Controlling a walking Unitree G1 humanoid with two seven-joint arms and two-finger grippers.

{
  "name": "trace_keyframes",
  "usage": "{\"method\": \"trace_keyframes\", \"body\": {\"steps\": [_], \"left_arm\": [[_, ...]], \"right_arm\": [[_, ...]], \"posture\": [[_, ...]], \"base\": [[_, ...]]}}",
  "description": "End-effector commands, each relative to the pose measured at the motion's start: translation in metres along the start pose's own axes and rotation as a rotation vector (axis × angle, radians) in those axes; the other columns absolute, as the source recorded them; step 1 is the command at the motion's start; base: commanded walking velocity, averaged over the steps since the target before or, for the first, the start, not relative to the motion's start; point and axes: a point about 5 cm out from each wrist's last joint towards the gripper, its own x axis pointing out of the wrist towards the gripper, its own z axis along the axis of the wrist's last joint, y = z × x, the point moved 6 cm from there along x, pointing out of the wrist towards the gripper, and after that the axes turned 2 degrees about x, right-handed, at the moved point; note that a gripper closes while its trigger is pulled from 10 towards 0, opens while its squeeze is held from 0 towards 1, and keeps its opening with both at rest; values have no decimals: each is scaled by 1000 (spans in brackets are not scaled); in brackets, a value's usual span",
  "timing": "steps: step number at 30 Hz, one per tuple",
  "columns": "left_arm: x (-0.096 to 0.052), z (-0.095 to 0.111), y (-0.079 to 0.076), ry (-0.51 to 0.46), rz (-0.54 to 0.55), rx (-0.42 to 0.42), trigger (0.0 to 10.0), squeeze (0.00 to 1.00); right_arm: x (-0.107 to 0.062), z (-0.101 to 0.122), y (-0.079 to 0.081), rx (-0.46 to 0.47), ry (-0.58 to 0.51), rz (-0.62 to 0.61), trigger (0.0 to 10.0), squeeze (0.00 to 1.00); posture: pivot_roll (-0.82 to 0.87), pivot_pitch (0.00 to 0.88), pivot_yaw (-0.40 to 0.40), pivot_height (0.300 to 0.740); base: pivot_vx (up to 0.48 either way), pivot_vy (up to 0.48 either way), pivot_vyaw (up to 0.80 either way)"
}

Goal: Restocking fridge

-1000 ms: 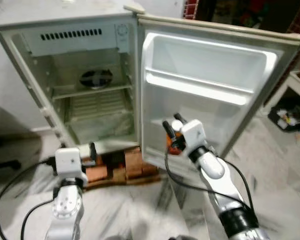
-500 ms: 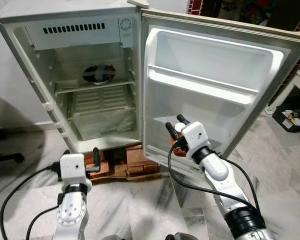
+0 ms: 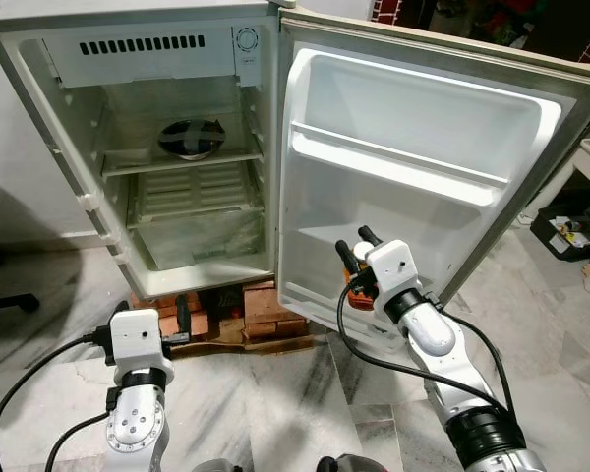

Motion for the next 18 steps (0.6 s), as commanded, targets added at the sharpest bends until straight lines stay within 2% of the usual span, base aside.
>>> {"method": "trace_keyframes", "body": {"steps": [1, 8, 18], "left_arm": [[2, 8, 1, -29, -6, 8, 10000, 0], [6, 11, 0, -34, -18, 13, 10000, 0], [7, 10, -4, -32, -36, 14, 10000, 0]], "right_arm": [[3, 9, -7, -3, -34, -21, 10000, 0], [-3, 4, -10, 3, -21, -32, 10000, 0], [0, 3, -10, 7, -19, -38, 10000, 0]], "posture": [[10, 57, -30, 740], [3, 57, -22, 740], [0, 56, -11, 740]], "base": [[274, 0, 0], [282, 0, 0], [292, 0, 0]]}}
